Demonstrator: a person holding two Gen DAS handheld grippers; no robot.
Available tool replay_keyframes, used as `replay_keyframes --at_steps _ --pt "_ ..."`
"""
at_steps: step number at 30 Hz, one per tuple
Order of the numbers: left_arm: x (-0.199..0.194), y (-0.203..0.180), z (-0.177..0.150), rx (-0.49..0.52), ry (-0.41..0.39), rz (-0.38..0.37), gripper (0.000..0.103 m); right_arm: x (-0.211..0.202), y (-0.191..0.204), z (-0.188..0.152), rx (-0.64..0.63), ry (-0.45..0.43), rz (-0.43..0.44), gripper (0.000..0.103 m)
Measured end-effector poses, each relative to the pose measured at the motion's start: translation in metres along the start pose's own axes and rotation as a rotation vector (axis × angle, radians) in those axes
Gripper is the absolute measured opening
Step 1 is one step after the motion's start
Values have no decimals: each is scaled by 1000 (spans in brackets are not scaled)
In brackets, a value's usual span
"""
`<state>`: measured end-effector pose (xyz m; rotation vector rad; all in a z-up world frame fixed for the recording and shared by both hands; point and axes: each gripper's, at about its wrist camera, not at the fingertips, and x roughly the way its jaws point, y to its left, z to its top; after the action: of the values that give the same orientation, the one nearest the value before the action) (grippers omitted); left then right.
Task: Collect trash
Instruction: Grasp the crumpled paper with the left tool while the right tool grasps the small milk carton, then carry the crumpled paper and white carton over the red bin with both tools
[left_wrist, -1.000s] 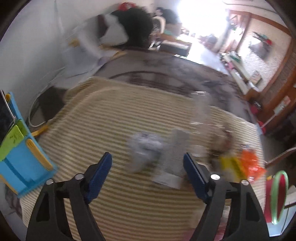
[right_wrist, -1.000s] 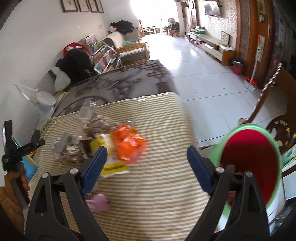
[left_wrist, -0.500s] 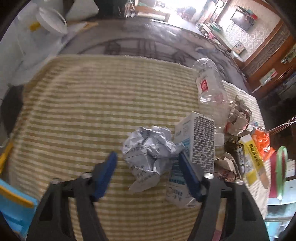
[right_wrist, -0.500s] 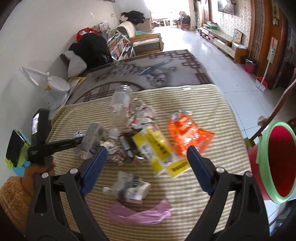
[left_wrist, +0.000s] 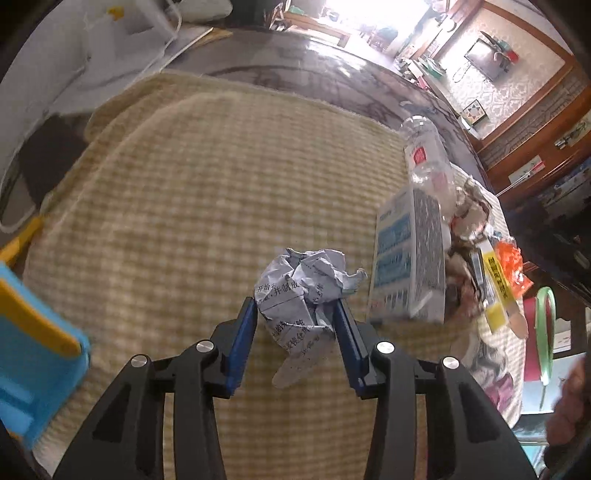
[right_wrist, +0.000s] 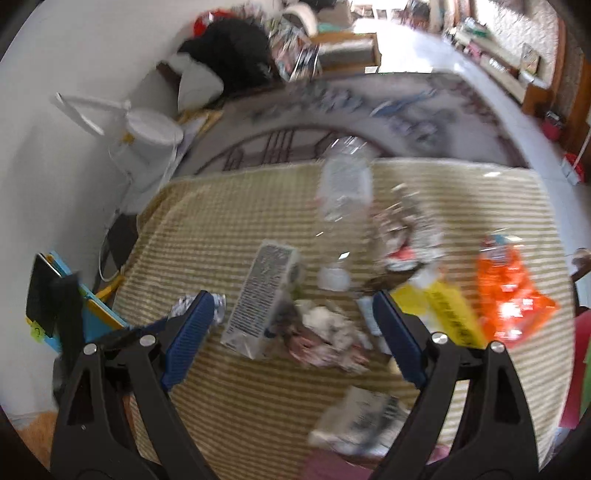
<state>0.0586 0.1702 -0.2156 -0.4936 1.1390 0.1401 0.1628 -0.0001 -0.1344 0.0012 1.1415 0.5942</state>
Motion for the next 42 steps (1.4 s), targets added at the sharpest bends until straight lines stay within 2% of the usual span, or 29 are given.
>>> replay_keyframes --at_steps 5,7,10,11,13,14,16,23,29,36,42 --pt "2 -2 -13 -10 5 -14 52 42 27 5 -87 62 -38 86" --pt "0 -3 -14 7 -6 -4 52 56 35 7 -122 85 -60 81" --pt "-4 -3 -15 29 -24 6 54 78 34 6 -132 154 -87 62" --pt "-4 -3 -14 29 -23 6 54 84 31 5 -118 178 -82 52" --pt "-2 -1 -14 26 -19 3 52 82 26 4 -86 170 -58 46" --pt "-1 0 -14 29 -15 8 47 76 26 4 -79 156 -42 40" --pt "0 3 -14 31 -10 -4 37 56 26 5 -84 108 -25 38" --pt "-27 -12 -7 64 -95 -15 34 -27 16 2 -61 -54 71 38" --pt "-58 -47 5 121 -187 -47 34 -84 0 -11 -43 -205 1 38" --pt "-76 -81 4 152 -230 -103 34 -122 -21 -21 -10 -282 -20 37" --pt "-84 -109 -3 178 -238 -136 34 -143 -29 -31 -29 -325 -36 37"
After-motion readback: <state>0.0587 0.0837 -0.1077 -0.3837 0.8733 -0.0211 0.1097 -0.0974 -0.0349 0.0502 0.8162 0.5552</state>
